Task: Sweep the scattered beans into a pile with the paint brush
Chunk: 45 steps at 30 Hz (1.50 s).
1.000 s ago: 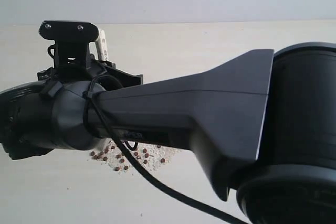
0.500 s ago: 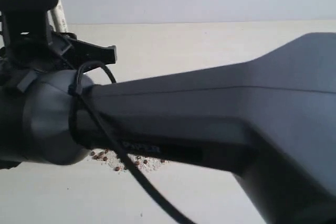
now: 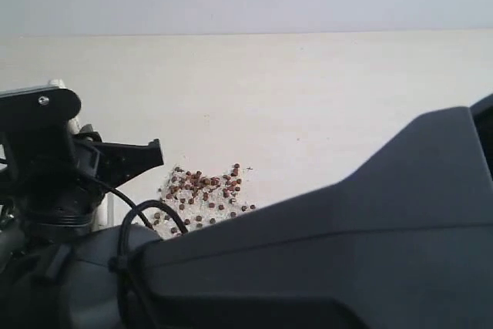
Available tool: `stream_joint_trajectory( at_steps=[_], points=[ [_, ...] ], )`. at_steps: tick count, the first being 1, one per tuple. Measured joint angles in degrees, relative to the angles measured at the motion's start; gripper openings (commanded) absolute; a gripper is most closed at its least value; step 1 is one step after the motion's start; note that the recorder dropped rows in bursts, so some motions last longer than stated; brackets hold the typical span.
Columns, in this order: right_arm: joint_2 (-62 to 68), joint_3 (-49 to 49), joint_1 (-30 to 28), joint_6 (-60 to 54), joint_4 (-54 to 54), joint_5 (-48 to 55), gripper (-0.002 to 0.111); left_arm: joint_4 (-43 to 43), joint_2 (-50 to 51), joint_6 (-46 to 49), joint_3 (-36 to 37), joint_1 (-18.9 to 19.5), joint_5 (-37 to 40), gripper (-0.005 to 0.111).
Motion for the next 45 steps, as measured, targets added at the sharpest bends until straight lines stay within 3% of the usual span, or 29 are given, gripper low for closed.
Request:
stream_joint_trajectory(
  at_steps=[12, 21, 25, 29, 37, 43, 45],
  points=[
    [-2.3, 6.4, -0.1, -0.5, 2.2, 8.9, 0.0, 0.0, 0.0, 0.0, 0.0, 0.0, 0.0, 0.0],
    [-7.3, 7.0, -0.1, -4.9, -2.5, 5.9, 0.0, 0.0, 0.0, 0.0, 0.0, 0.0, 0.0, 0.0],
    [-19.2, 13.8, -1.7, -16.9, -7.3, -14.5, 0.0, 0.0, 0.0, 0.0, 0.0, 0.0, 0.0, 0.0],
    [-33.7, 24.4, -11.6, -21.6, -10.7, -42.9, 0.0, 0.0, 0.0, 0.0, 0.0, 0.0, 0.0, 0.0],
    [-40.8, 31.4, -25.4, -31.6, -11.5, -72.7, 0.0, 0.0, 0.0, 0.0, 0.0, 0.0, 0.0, 0.0],
    [-38.2, 36.2, -33.0, -57.6, 4.7, -101.4, 0.0, 0.0, 0.0, 0.0, 0.0, 0.0, 0.0, 0.0],
    [-36.5, 38.1, -35.2, -63.1, 10.1, -104.5, 0.0, 0.0, 0.0, 0.0, 0.0, 0.0, 0.0, 0.0]
  ],
)
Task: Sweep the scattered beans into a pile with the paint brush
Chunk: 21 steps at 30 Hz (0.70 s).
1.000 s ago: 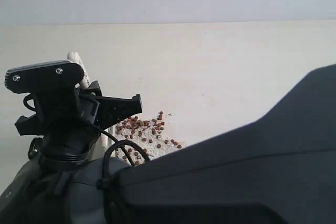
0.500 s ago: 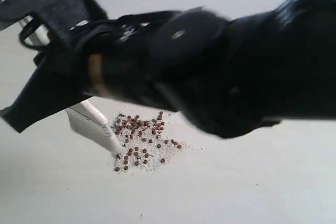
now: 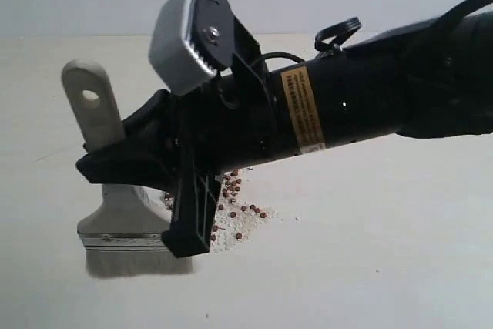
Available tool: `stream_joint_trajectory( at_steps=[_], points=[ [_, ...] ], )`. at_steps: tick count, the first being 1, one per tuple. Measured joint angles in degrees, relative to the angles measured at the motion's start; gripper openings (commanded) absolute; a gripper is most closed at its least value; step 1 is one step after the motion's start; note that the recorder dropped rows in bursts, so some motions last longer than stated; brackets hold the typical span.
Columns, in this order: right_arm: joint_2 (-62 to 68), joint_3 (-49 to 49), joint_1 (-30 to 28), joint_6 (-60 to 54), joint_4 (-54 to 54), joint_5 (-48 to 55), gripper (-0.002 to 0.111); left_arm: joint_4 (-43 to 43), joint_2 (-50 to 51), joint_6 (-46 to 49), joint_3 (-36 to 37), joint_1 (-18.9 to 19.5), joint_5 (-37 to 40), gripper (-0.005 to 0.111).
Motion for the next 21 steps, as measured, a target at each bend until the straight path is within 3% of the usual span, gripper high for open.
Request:
stream_joint_trajectory(
  at_steps=[21],
  points=[
    [16.9, 1.9, -6.0, -15.2, 11.5, -2.8, 0.0, 0.0, 0.0, 0.0, 0.0, 0.0, 0.0, 0.0]
  ],
)
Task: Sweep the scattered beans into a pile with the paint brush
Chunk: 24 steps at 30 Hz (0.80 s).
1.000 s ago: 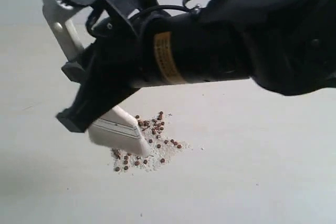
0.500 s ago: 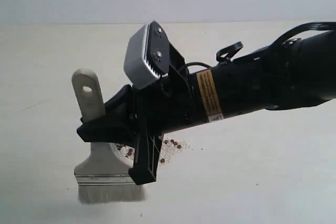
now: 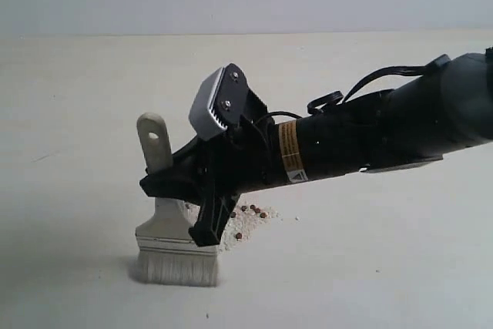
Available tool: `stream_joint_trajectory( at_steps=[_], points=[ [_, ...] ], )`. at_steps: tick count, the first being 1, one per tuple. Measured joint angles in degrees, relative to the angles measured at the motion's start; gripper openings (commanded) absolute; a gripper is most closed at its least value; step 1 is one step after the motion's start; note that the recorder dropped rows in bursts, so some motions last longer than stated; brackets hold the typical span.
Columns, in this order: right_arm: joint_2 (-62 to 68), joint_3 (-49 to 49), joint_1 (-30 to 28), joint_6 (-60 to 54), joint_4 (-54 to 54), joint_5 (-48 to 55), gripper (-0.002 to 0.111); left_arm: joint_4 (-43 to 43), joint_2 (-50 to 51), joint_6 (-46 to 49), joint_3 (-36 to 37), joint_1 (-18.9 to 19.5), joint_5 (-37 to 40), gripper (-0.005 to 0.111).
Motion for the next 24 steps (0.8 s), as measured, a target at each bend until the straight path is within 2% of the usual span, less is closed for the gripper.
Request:
stream_joint_trajectory(
  at_steps=[8, 18, 22, 24],
  points=[
    [3.6, -5.4, -4.0, 0.0, 0.1, 0.1, 0.0, 0.0, 0.0, 0.0, 0.0, 0.0, 0.0, 0.0],
    [6.4, -12.6, -4.9, 3.5, -2.5, 2.8, 0.0, 0.0, 0.0, 0.0, 0.0, 0.0, 0.0, 0.0],
    [-1.0, -12.6, -5.1, 16.8, -17.0, -1.2, 0.0, 0.0, 0.0, 0.0, 0.0, 0.0, 0.0, 0.0],
    [-3.9, -12.6, -5.1, 19.2, -23.0, -2.5, 0.0, 0.0, 0.0, 0.0, 0.0, 0.0, 0.0, 0.0]
  ],
)
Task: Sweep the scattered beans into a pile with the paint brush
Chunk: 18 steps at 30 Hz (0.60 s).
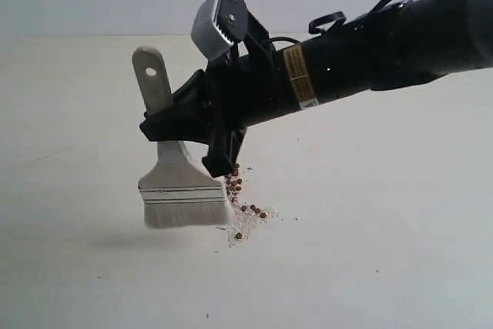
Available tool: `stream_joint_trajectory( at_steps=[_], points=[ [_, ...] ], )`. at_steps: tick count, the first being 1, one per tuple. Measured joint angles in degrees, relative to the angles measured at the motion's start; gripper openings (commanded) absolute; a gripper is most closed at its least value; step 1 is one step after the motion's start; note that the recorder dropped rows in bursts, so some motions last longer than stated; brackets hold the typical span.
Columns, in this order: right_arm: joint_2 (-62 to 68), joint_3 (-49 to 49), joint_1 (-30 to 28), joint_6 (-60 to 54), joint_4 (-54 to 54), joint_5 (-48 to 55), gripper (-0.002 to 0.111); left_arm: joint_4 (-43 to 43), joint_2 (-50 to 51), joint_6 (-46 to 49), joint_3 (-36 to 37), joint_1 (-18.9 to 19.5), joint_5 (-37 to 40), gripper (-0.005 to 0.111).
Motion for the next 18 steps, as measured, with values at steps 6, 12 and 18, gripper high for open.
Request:
stream_joint_trajectory(
  at_steps=[6, 12, 18],
  points=[
    [-3.8, 0.0, -3.8, 3.3, -11.2, -14.9, 0.0, 0.0, 0.0, 0.0, 0.0, 0.0, 0.0, 0.0],
    [-1.3, 0.0, -10.5, 3.3, -11.8, -16.4, 0.0, 0.0, 0.0, 0.0, 0.0, 0.0, 0.0, 0.0],
    [4.9, 0.0, -11.6, 3.2, -11.9, -16.4, 0.0, 0.0, 0.0, 0.0, 0.0, 0.0, 0.0, 0.0]
  ],
)
